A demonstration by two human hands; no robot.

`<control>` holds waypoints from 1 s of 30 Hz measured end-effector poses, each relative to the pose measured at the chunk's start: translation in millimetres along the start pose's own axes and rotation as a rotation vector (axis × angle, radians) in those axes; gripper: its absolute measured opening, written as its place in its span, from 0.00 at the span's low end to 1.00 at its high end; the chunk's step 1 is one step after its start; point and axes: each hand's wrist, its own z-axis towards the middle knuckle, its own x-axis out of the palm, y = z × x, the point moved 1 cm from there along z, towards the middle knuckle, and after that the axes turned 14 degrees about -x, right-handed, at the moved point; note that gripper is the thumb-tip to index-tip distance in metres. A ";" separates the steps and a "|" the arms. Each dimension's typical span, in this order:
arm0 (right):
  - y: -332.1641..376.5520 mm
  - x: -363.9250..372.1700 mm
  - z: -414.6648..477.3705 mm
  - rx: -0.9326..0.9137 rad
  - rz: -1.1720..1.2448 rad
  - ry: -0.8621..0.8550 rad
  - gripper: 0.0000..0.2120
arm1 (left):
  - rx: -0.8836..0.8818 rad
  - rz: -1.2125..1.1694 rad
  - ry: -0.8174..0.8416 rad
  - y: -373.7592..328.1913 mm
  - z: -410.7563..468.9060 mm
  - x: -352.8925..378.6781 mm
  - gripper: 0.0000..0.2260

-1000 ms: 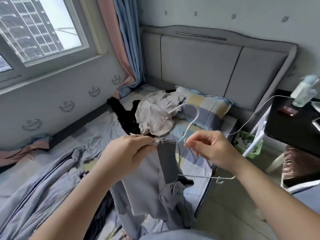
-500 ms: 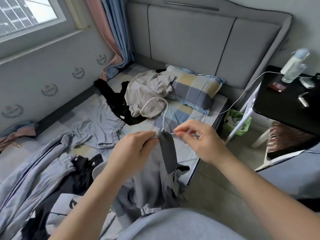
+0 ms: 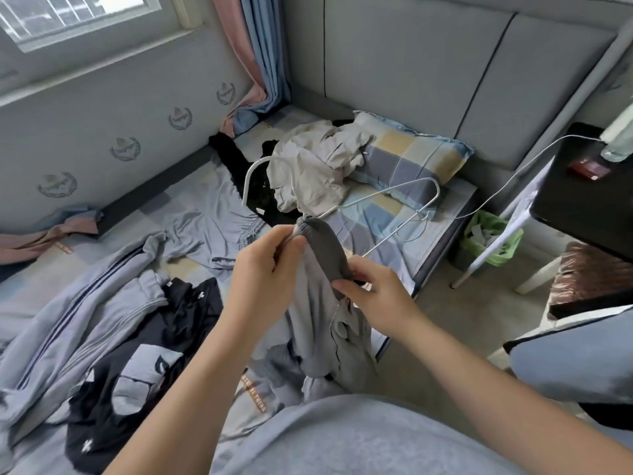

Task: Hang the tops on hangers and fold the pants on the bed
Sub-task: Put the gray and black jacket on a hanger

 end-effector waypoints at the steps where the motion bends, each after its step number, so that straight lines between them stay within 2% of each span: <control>1: -1.0 1.5 -3.8 0.005 0.046 -0.013 0.10 | -0.029 -0.017 -0.006 3.3 1.0 -2.3 0.08; 3: -5.3 4.6 -11.4 0.028 0.109 0.001 0.18 | -0.048 -0.032 -0.004 8.1 1.0 -5.8 0.07; 7: -21.3 9.6 -23.2 0.103 0.095 0.208 0.09 | -0.023 -0.032 0.020 11.4 -3.6 -8.1 0.11; 11: -41.9 5.9 -37.4 0.223 -0.228 0.461 0.17 | -0.008 -0.082 0.081 17.3 -1.4 -15.5 0.08; 14: -59.5 -3.8 -37.6 0.163 -0.559 0.532 0.10 | 0.019 -0.048 0.159 23.5 -1.9 -21.8 0.07; 16: -65.5 -15.0 -35.1 0.159 -0.667 0.531 0.05 | 0.011 -0.023 0.181 29.5 -1.9 -27.4 0.07; 19: -71.8 -38.1 -32.8 0.090 -0.818 0.505 0.12 | 0.003 0.069 0.215 38.7 -3.6 -37.3 0.10; 22: -71.2 -60.7 -31.3 0.058 -0.968 0.522 0.15 | -0.002 0.097 0.281 43.5 -6.4 -41.6 0.08; 25: -65.2 -72.7 -28.9 0.055 -1.093 0.511 0.11 | -0.046 0.097 0.285 43.7 -4.7 -40.7 0.10; 28: -55.8 -81.8 -22.9 0.047 -1.151 0.410 0.05 | -0.066 0.176 0.269 43.2 2.4 -40.1 0.10; 30: -49.9 -90.8 -17.6 0.079 -1.126 0.339 0.07 | -0.064 0.236 0.272 43.9 5.7 -40.1 0.10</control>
